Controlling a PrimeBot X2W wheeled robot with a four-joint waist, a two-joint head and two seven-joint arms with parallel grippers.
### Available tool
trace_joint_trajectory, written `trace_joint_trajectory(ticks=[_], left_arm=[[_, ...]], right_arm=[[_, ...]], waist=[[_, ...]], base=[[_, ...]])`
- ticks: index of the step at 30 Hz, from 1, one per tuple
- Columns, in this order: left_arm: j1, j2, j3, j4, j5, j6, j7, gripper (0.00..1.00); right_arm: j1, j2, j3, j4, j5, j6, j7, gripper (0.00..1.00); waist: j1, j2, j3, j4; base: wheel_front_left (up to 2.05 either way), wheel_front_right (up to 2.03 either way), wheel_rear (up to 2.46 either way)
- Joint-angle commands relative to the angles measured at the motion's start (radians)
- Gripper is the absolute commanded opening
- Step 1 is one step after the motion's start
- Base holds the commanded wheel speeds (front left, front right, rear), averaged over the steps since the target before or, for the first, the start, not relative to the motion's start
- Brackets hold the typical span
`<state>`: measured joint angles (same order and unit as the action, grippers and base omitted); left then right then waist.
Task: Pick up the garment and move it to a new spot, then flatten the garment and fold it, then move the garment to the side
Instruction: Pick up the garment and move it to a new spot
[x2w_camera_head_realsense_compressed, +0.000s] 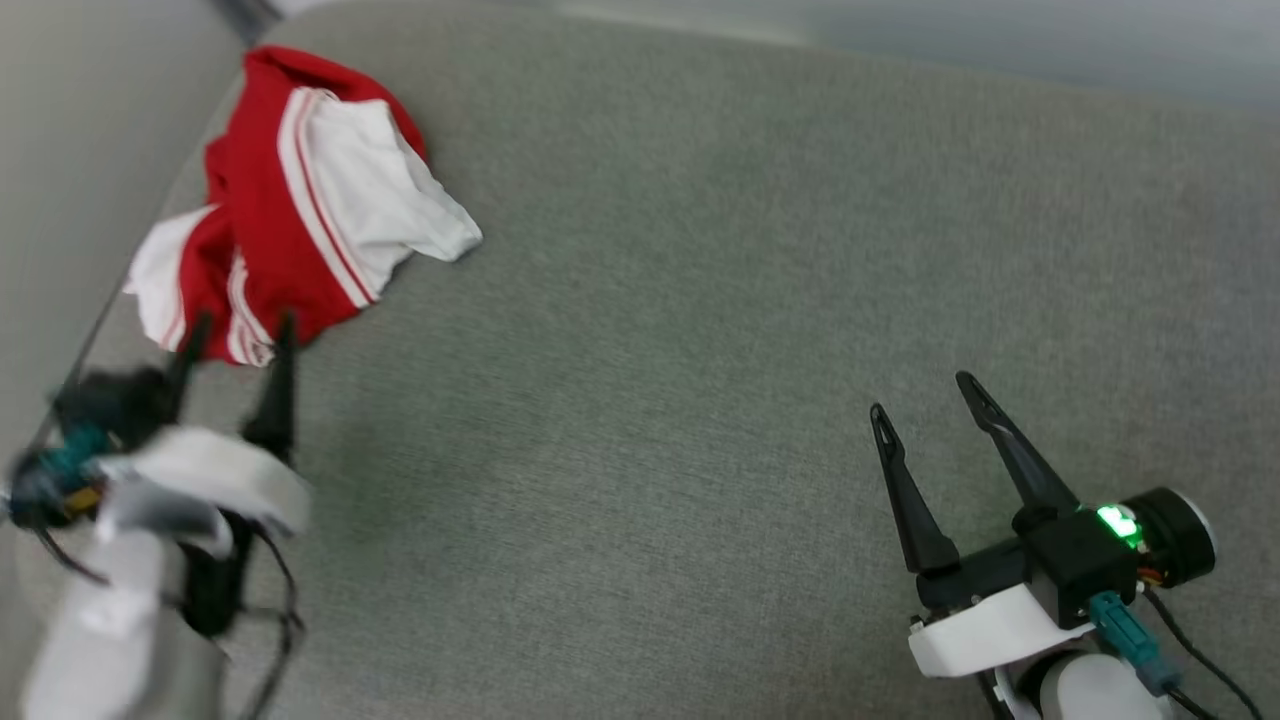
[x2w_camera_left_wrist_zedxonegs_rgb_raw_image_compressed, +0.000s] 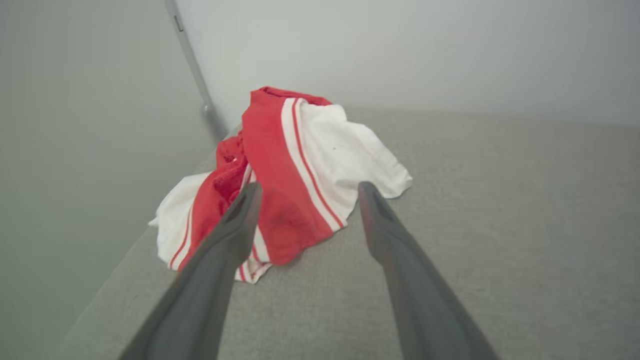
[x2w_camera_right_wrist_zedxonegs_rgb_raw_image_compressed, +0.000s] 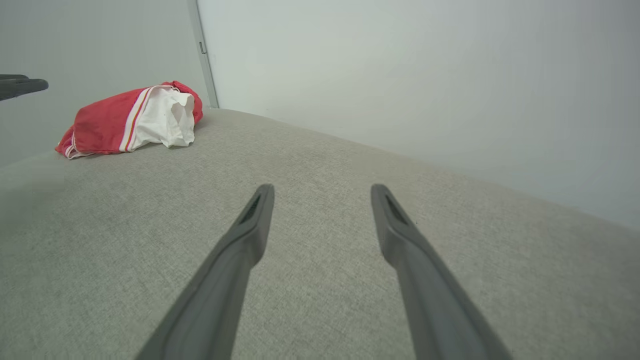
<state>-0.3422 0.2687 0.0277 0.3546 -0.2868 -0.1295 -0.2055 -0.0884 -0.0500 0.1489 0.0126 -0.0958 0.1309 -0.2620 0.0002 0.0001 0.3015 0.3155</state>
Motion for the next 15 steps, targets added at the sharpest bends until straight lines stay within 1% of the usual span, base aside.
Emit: trace_joint_trajectory(ticks=[1,2,4,6,7,11,15], left_arm=[[-0.066,0.040,-0.010,0.031,-0.027,-0.001,0.032,1.00],[-0.110,0.083,-0.022,0.065,-0.046,-0.001,0.069,1.00],[-0.184,0.163,-0.076,0.120,-0.100,-0.001,0.146,1.00],[-0.260,0.253,-0.129,0.159,-0.131,0.000,0.203,1.00],[-0.285,0.286,-0.155,0.181,-0.159,0.000,0.239,1.00],[-0.377,0.385,-0.245,0.238,-0.280,0.000,0.397,1.00],[-0.425,0.469,-0.344,0.228,-0.447,0.000,0.543,1.00]], right_arm=[[-0.027,0.000,-0.003,-0.016,-0.009,0.000,0.002,1.00],[-0.030,-0.001,-0.003,-0.028,-0.016,0.000,0.005,1.00],[-0.039,-0.001,-0.009,-0.049,-0.030,0.000,0.010,1.00],[-0.046,0.000,-0.014,-0.069,-0.037,0.000,0.014,1.00],[-0.048,0.000,-0.013,-0.079,-0.040,0.000,0.015,1.00],[-0.055,0.000,-0.008,-0.102,-0.050,0.000,0.024,1.00],[-0.052,0.000,-0.007,-0.112,-0.049,0.000,0.024,1.00]], waist=[[-0.0002,-0.0001,0.103,-0.051],[-0.0002,-0.0001,0.125,-0.060],[-0.0002,-0.0001,0.161,-0.075],[-0.0002,-0.0001,0.191,-0.085],[-0.0002,-0.0001,0.205,-0.091],[-0.0002,-0.0001,0.250,-0.112],[-0.0002,-0.0001,0.286,-0.134]], base=[[0.00,0.00,0.00],[0.00,0.00,0.00],[0.00,0.00,0.00],[0.00,0.00,0.00],[0.00,0.00,0.00],[0.00,0.00,0.00],[0.00,0.00,0.00]])
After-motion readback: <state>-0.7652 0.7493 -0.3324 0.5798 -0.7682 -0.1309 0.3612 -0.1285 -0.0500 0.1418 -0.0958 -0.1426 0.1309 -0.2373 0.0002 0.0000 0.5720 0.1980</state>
